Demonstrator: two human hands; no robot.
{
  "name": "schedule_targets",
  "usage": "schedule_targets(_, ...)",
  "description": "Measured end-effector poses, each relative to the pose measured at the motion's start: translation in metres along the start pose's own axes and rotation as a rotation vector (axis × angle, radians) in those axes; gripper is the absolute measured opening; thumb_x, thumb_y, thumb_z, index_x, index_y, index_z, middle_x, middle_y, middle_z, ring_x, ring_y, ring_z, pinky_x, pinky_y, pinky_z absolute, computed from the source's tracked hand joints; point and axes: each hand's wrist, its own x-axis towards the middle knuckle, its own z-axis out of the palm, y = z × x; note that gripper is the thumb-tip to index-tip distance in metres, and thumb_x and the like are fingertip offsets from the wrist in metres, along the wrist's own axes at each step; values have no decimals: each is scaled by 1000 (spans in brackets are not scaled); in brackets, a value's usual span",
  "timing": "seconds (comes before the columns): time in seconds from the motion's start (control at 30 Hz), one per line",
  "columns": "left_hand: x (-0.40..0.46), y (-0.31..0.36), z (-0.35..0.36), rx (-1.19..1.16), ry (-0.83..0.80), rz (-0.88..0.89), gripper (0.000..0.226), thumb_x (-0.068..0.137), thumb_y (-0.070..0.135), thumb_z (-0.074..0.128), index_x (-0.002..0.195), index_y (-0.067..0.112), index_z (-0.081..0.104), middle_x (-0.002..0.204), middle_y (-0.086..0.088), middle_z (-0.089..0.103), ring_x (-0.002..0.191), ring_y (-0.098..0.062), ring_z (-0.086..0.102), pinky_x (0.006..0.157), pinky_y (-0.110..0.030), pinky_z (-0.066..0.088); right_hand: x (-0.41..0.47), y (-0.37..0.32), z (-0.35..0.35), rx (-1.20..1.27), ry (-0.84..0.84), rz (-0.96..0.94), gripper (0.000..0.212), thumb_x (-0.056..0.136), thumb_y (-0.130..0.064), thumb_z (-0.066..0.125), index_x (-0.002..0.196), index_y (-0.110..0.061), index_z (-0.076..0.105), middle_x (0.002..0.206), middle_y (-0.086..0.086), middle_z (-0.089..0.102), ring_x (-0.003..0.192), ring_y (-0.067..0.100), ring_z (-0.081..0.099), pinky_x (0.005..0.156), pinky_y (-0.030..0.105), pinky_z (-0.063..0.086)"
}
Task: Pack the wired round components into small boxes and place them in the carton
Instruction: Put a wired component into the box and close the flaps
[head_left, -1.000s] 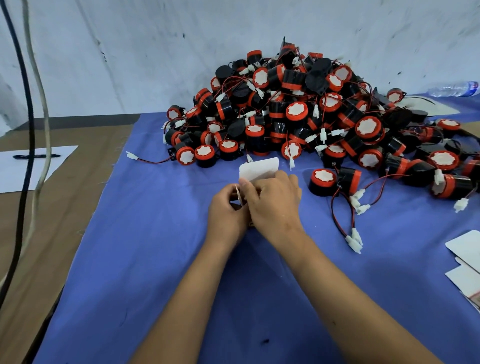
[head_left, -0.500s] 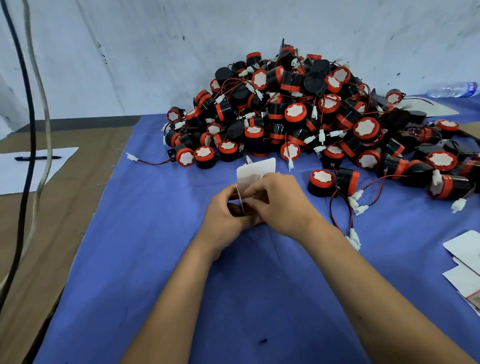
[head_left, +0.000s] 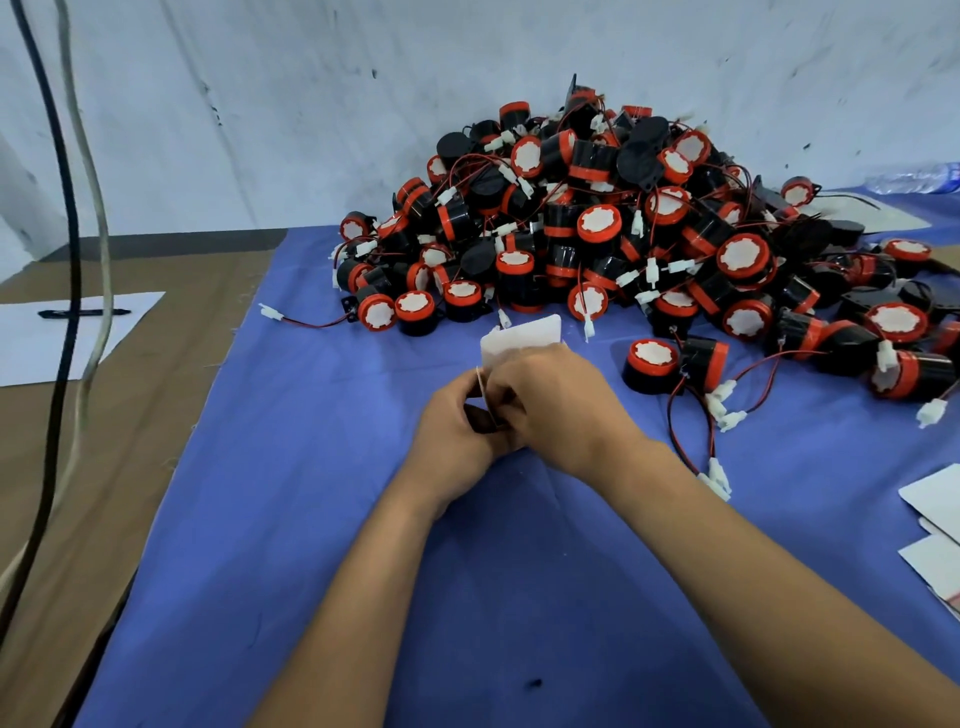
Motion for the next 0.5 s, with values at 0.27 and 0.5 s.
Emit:
schedule_targets(0.27, 1, 0, 4, 96, 9, -3, 38, 83, 2, 82, 109, 25, 68, 86, -9, 73, 71, -19, 64, 75, -38, 61, 0, 0, 5, -49, 82, 49, 18, 83, 2, 57, 75, -15, 57, 79, -1, 60, 74, 24, 55, 59, 34, 41)
schedule_targets(0.5, 0, 1, 0, -14, -13, -22, 38, 80, -8, 79, 106, 19, 71, 91, 3, 75, 75, -14, 62, 79, -42, 61, -11, 14, -5, 76, -50, -100, 9, 94, -11, 62, 90, -15, 70, 93, 0, 67, 90, 21, 57, 77, 43, 50)
